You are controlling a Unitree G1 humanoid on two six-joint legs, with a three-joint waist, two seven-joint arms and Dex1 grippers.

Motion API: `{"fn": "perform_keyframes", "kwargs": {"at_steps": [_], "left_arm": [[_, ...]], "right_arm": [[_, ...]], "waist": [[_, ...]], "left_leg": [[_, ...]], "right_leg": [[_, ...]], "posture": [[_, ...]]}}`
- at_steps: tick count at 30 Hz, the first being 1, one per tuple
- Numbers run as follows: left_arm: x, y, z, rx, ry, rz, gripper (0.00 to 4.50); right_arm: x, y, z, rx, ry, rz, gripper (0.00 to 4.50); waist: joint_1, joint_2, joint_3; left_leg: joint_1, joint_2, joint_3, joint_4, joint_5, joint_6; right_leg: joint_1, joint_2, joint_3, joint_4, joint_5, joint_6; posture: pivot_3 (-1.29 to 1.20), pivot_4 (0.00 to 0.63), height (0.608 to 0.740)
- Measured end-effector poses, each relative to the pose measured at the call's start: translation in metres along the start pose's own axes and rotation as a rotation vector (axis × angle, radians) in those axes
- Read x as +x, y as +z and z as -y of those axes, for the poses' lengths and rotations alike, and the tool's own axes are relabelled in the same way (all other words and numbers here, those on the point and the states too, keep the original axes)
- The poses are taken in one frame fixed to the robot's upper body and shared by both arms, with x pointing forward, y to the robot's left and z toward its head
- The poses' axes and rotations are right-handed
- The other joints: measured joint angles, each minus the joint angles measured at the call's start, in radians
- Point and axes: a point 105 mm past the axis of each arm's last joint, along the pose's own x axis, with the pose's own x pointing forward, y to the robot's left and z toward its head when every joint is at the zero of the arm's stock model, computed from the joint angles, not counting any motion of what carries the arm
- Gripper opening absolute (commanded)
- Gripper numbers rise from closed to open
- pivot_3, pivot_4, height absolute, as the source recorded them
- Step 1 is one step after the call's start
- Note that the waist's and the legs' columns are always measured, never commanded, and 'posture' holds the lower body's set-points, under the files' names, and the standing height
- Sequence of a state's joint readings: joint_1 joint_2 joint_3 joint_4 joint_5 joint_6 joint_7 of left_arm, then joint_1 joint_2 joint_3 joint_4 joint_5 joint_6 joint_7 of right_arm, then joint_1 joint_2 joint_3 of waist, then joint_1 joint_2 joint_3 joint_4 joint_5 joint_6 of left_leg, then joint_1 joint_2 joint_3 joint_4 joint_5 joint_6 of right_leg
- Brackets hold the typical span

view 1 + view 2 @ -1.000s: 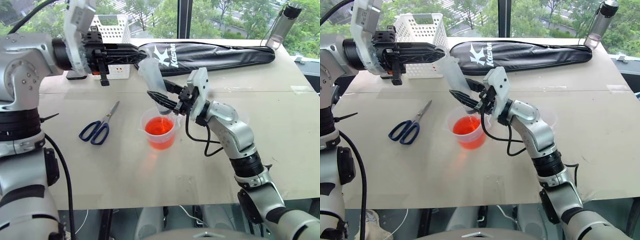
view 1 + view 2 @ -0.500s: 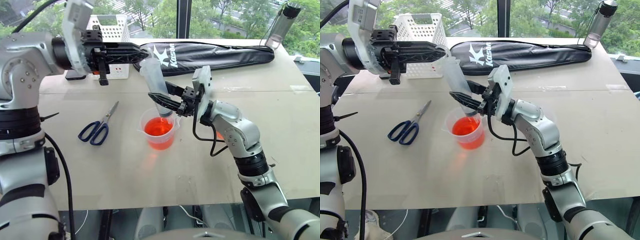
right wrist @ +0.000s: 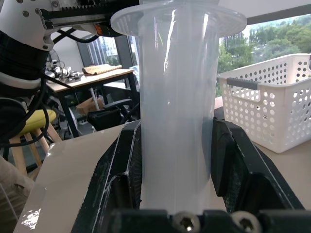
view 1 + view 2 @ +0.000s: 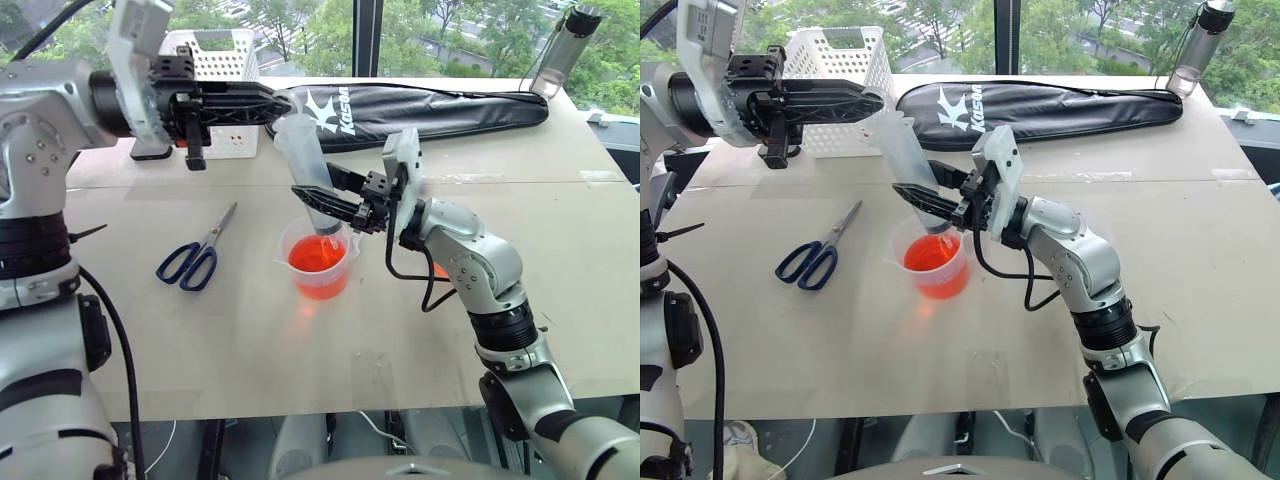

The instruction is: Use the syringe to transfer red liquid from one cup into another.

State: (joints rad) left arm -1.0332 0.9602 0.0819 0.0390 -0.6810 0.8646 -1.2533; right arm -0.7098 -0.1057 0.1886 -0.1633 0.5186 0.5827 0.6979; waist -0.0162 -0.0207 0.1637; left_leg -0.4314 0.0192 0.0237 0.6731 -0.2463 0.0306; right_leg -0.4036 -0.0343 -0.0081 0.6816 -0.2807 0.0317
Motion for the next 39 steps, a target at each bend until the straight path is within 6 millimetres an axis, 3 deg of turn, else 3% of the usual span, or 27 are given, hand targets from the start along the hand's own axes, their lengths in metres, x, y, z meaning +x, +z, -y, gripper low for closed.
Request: {"fn": "perform_keyframes", "kwargs": {"at_steps": [2, 7, 20, 30, 35, 36, 39], "left_arm": [[-0.001, 0.001, 0.000, 0.010, -0.002, -0.002, 0.00], [-0.002, 0.001, 0.000, 0.038, 0.001, -0.012, 0.00], [-0.003, 0.000, 0.005, 0.097, -0.044, -0.041, 0.00], [0.014, -0.002, 0.022, 0.164, -0.115, -0.109, 0.00], [0.021, -0.005, 0.025, 0.155, -0.143, -0.112, 0.00], [0.021, -0.005, 0.025, 0.155, -0.143, -0.112, 0.00], [0.021, -0.005, 0.025, 0.156, -0.143, -0.113, 0.00]], "right_arm": [[0.000, 0.002, 0.000, -0.011, 0.005, -0.016, 1.49], [0.003, 0.004, -0.004, -0.027, 0.040, -0.041, 3.85], [0.004, 0.006, -0.006, -0.019, 0.079, -0.103, 3.85], [0.008, 0.017, -0.011, -0.058, 0.138, -0.159, 3.85], [0.004, 0.014, -0.005, -0.059, 0.112, -0.187, 1.79], [0.004, 0.014, -0.005, -0.059, 0.114, -0.188, 1.59], [0.004, 0.014, -0.005, -0.062, 0.114, -0.192, 1.59]], "waist": [[0.000, 0.000, 0.000], [0.000, 0.000, 0.000], [0.000, 0.000, 0.000], [0.000, 0.000, 0.000], [0.002, 0.000, 0.000], [0.001, 0.000, 0.000], [-0.001, 0.000, 0.000]], "left_leg": [[0.000, 0.000, 0.000, 0.000, 0.000, 0.000], [0.000, 0.000, 0.000, 0.000, 0.000, 0.000], [0.000, 0.000, 0.000, 0.000, 0.000, 0.000], [0.000, 0.000, 0.000, 0.000, 0.000, 0.000], [0.000, 0.000, 0.000, 0.000, 0.000, 0.000], [0.000, 0.000, 0.000, 0.000, 0.000, 0.000], [0.000, 0.000, 0.000, 0.000, 0.000, 0.000]], "right_leg": [[0.000, 0.000, 0.000, 0.000, 0.000, 0.000], [0.000, 0.000, 0.000, 0.000, 0.000, 0.000], [0.000, 0.000, 0.000, 0.000, 0.000, 0.000], [0.000, 0.000, 0.000, 0.000, 0.000, 0.000], [0.000, 0.000, 0.000, 0.000, 0.000, 0.000], [0.000, 0.000, 0.000, 0.000, 0.000, 0.000], [0.000, 0.000, 0.000, 0.000, 0.000, 0.000]], "posture": [[0.00, 0.150, 0.724], [0.00, 0.150, 0.724], [0.00, 0.150, 0.724], [0.00, 0.150, 0.724], [0.00, 0.150, 0.724], [0.00, 0.150, 0.724], [0.00, 0.150, 0.724]]}}
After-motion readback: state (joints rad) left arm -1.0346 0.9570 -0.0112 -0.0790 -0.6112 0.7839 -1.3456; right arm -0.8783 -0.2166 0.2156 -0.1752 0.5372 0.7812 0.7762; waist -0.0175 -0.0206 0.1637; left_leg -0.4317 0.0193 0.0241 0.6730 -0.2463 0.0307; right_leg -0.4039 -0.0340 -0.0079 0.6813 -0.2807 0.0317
